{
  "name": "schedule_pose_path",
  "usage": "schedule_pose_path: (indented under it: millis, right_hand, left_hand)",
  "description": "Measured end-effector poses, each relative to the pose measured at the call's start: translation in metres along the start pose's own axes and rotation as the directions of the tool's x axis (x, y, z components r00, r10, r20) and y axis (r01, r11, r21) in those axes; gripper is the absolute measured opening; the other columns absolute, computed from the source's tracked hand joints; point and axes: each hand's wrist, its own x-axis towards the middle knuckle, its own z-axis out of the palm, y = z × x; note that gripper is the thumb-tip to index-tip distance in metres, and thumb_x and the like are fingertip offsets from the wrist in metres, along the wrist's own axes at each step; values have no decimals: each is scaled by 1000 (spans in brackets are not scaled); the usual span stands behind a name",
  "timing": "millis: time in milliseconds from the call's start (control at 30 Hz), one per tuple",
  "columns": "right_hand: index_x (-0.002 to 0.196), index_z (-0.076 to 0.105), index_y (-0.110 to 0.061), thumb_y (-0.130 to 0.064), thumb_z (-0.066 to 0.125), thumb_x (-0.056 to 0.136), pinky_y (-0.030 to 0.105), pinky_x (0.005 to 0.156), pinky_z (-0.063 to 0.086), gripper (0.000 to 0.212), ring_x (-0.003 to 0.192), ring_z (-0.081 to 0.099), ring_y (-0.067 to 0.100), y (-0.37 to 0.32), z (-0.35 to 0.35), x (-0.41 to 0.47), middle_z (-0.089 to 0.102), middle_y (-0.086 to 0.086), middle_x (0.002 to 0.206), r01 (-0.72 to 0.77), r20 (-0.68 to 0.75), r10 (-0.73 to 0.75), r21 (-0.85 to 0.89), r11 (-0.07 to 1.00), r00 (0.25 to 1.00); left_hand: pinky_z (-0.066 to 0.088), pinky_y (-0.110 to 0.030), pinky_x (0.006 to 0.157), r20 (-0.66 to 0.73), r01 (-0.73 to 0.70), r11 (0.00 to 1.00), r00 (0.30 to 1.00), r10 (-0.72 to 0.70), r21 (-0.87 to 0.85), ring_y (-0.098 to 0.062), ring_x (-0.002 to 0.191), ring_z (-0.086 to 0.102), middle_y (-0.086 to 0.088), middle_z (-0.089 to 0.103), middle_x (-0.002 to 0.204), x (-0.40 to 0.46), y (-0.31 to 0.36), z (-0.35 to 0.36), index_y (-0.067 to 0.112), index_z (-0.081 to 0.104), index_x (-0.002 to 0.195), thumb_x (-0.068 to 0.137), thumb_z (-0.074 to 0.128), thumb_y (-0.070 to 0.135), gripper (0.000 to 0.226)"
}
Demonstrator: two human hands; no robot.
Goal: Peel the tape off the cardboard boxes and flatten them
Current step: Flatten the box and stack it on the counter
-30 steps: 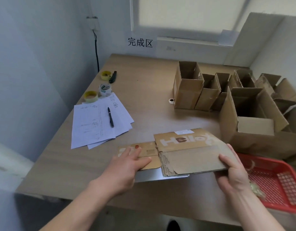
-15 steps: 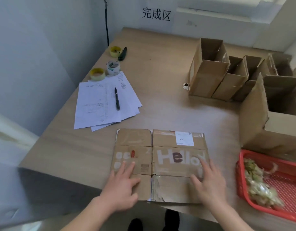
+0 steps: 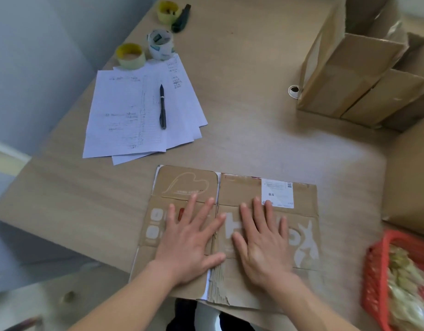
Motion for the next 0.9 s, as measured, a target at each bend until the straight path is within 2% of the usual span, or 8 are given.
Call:
schedule_pose_path:
  millis: [67,267,500,567,633,700,767,900]
  right_hand:
    - [151,-19,-43,-66,2,93,45,118,-13,66,145,-34,10,1,-3,0,-33,-15,158,-10,-3,10,22,1000,1000]
    - [157,17,-30,-65,18,93,53,118,11,73,153,6,24,31,-7,-20,3,2,165,-271,-114,283,113,956,952]
    - [154,4,-37,-66,12,90,48,120,6,71,154,2,22,30,-7,-19,0,-1,167,-287,-99,293,64,956,951]
    - [155,24,-34,-56,26,96,45,119,9,63,153,10,23,32,-12,-20,12,2,166,-278,-140,303,176,944,943]
    - [146,49,-22,-29,53,98,48,117,19,48,149,24,29,37,-18,-22,29,9,161,-273,-210,359,350,896,909]
    - [134,57,-14,-17,65,90,50,109,34,45,140,37,36,46,-23,-30,41,16,151,-366,-214,480,416,833,850]
    - [124,58,-10,-26,69,84,50,99,41,45,127,47,40,51,-25,-42,51,20,139,-519,-158,627,428,740,763]
    - [133,55,-9,-31,76,74,47,96,44,66,117,57,36,44,-24,-62,61,17,128,-579,11,735,624,524,678]
  left_hand:
    - [24,-75,106,-58,-3,1000,998,3,1,-37,152,10,2,14,166,0,2,1,42,32,153,82,38,81,81]
    - [18,-70,107,-116,17,999,993,-13,35,-35,152,13,1,16,166,2,1,10,41,30,153,87,34,78,75]
    - [11,-67,112,-92,29,1000,995,-29,6,-34,153,8,0,11,167,2,2,11,43,26,153,89,24,80,74]
    - [-3,-60,118,-54,68,995,996,-72,-68,-26,153,-12,6,-7,166,4,1,7,46,19,154,87,16,82,76]
    - [-8,-51,121,-50,143,972,987,-155,-186,-20,151,-20,8,-13,165,-2,-6,2,45,24,154,85,15,80,78]
    - [9,-52,123,-99,246,932,955,-280,-266,-25,154,-5,3,2,167,-22,-18,-1,39,37,150,86,31,75,73]
    - [25,-51,119,-115,362,854,896,-430,-375,-29,152,13,-3,14,166,-49,-31,0,35,44,146,85,58,65,69]
    - [32,-45,115,-56,469,647,783,-619,-601,-28,142,33,-7,34,156,-82,-37,-1,26,51,143,75,83,37,76]
